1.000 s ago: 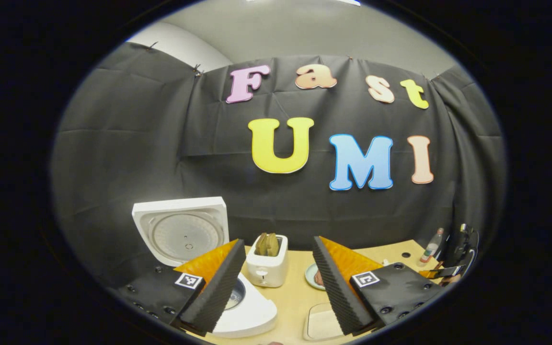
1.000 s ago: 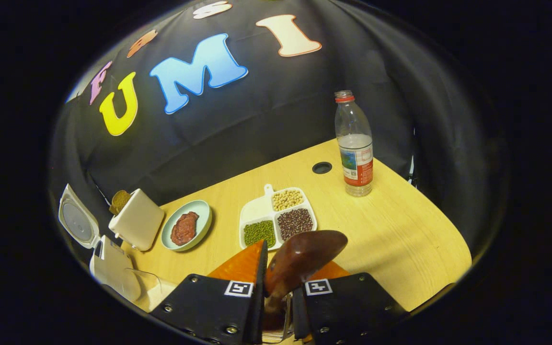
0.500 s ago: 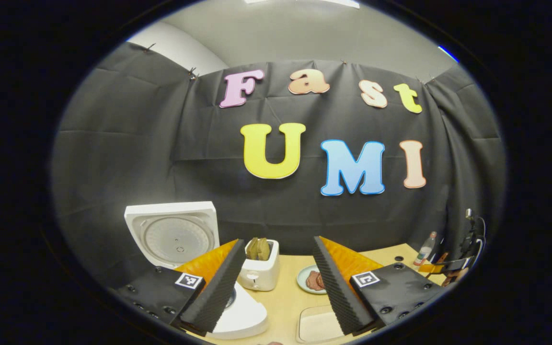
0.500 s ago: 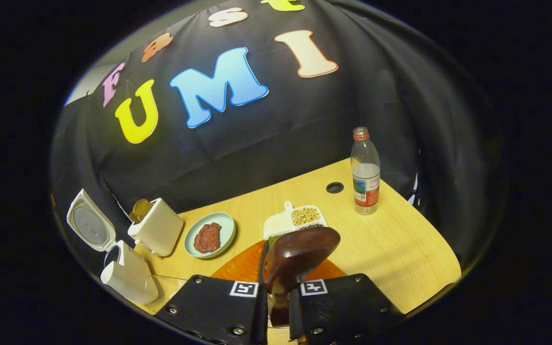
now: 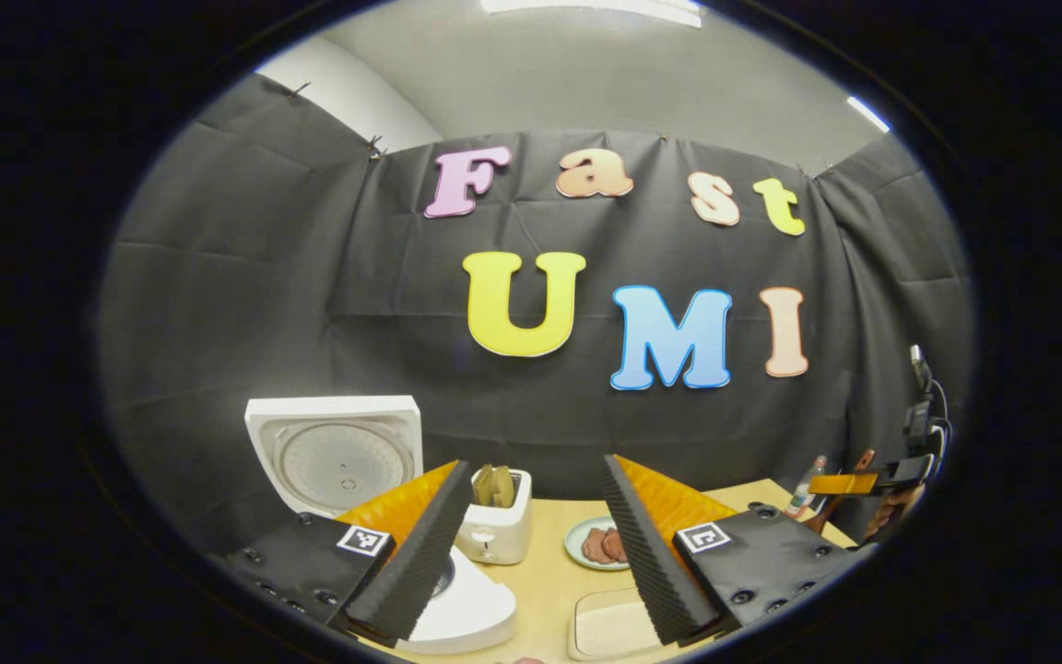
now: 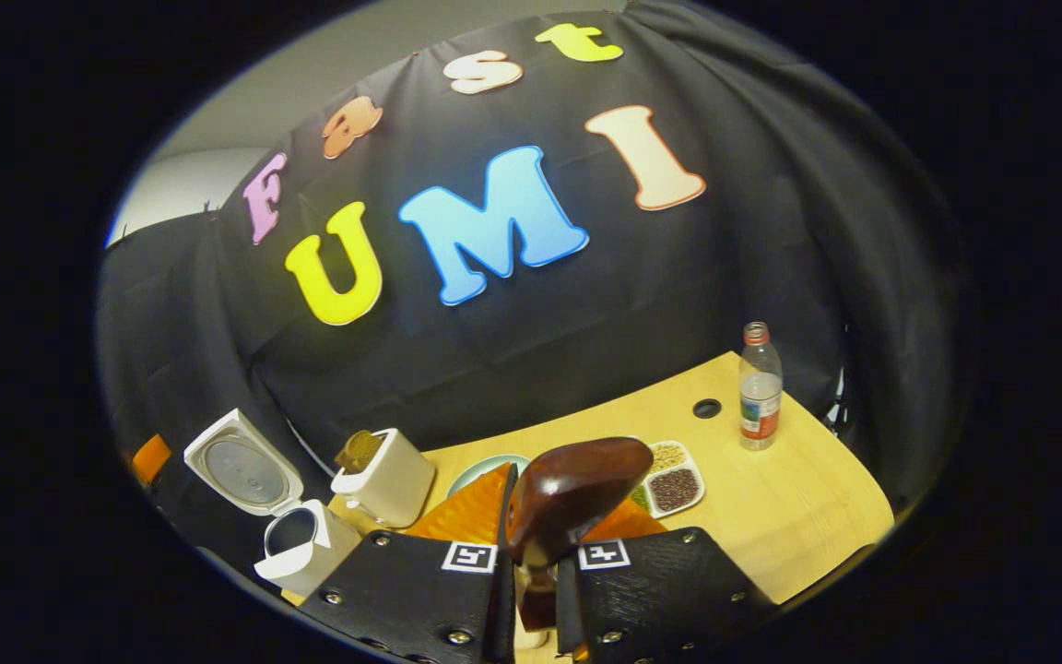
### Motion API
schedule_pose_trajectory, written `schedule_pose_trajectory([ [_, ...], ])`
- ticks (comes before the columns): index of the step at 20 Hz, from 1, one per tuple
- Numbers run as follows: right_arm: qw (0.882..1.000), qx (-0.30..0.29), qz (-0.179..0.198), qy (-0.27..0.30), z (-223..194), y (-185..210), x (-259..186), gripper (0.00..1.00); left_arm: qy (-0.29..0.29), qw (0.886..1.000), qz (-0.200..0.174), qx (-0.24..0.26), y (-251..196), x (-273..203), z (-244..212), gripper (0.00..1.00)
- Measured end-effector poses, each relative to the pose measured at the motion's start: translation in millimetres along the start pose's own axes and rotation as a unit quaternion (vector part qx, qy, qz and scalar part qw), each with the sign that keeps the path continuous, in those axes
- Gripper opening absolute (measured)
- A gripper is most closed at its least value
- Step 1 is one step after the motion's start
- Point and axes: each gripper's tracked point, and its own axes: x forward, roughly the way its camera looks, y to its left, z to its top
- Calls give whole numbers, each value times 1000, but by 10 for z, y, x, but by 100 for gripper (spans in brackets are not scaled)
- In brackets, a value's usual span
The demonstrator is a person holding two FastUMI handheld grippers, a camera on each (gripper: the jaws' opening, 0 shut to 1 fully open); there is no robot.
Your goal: Close the left gripper, press the button to open the rice cooker; take a wooden spoon from the chopstick holder with the right hand, scoop a spoonful of rice and pour it into the rice cooker, then put the wooden spoon back into the chopstick holder.
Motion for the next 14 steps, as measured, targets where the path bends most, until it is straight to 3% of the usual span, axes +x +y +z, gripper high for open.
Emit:
schedule_pose_trajectory([
  [1,1000,-9,12,4,-55,144,19,17,0,1000,0,-1,23,-4,1,97],
  [6,997,-54,49,29,-396,663,203,17,-6,1000,4,-13,140,-65,30,98],
  [14,981,-176,48,70,-1167,938,528,18,-11,1000,14,-10,395,-82,4,96],
])
